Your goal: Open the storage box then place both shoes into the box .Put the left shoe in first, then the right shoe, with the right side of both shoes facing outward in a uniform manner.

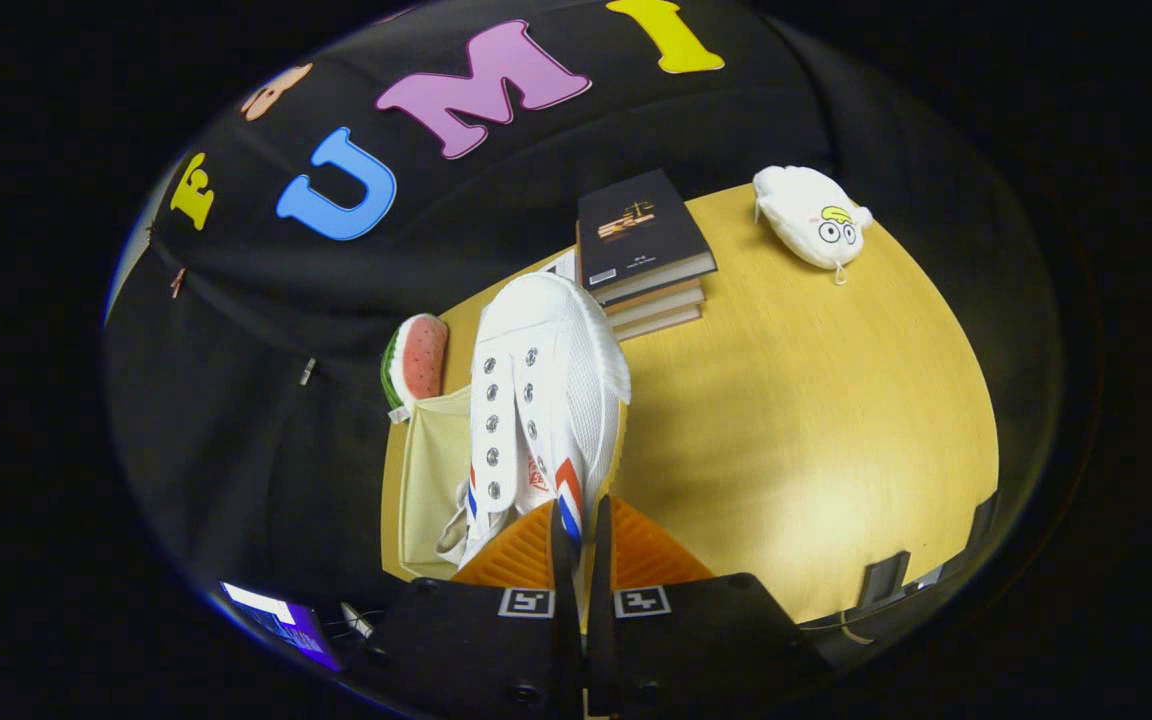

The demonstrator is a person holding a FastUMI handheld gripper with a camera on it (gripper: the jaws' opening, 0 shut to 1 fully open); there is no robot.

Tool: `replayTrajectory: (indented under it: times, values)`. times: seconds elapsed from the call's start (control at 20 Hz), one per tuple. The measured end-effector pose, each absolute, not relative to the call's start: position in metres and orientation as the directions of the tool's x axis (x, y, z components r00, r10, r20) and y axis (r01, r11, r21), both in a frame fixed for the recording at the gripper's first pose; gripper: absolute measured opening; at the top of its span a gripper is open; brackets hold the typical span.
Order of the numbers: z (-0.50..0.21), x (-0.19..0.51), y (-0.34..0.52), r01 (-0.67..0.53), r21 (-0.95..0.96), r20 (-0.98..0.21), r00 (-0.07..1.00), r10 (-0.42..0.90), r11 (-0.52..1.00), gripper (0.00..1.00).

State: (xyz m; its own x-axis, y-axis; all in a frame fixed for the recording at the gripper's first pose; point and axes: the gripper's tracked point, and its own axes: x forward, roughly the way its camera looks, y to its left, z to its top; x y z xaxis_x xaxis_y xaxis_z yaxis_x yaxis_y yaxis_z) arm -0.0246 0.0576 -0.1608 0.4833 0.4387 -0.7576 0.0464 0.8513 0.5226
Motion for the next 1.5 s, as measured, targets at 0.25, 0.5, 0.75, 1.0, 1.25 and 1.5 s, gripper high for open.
replayTrajectory:
  times: [0.25, 0.5, 0.75, 1.0, 1.25, 1.5]
  values:
    - [-0.162, -0.033, 0.128, 0.047, 0.559, -0.753, 0.446, 0.483, 0.828, 0.07]
    - [-0.182, -0.034, 0.175, 0.042, 0.529, -0.784, 0.408, 0.469, 0.848, 0.07]
    - [-0.208, -0.033, 0.197, 0.033, 0.471, -0.823, 0.375, 0.426, 0.881, 0.07]
    - [-0.218, -0.032, 0.208, 0.057, 0.456, -0.839, 0.362, 0.407, 0.888, 0.09]
    - [-0.18, -0.014, 0.23, 0.032, 0.568, -0.748, 0.438, 0.499, 0.823, 0.78]
    - [-0.136, 0.002, 0.21, -0.137, 0.424, -0.683, 0.601, 0.415, 0.895, 0.99]
